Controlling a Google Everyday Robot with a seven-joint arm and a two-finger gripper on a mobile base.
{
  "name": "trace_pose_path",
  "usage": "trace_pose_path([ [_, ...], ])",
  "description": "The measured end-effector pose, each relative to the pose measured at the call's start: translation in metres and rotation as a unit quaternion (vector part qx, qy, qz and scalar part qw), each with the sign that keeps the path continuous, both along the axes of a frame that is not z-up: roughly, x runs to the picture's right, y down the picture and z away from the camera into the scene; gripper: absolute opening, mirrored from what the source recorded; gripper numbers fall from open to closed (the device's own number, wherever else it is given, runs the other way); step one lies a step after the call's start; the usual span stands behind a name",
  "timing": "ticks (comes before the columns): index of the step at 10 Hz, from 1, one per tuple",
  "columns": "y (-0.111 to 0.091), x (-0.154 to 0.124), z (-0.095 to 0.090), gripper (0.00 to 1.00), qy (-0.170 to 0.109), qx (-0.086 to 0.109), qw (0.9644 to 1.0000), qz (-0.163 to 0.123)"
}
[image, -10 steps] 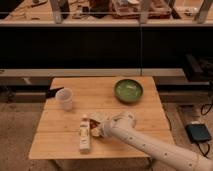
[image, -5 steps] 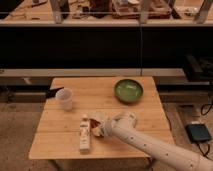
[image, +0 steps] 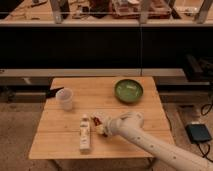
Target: Place the pepper in the ceramic bowl
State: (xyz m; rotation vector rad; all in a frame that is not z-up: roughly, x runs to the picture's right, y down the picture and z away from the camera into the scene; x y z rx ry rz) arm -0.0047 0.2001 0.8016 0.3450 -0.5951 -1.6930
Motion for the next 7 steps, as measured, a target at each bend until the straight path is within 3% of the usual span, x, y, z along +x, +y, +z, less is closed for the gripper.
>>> trace_pose_path([
  [2, -0.007, 0.030, -0.012, 0.30, 0.002, 0.000, 0.9996, 0.028],
  [7, 0.019, 0.101, -0.010, 0.30, 0.029, -0.044, 0.9950, 0.085],
])
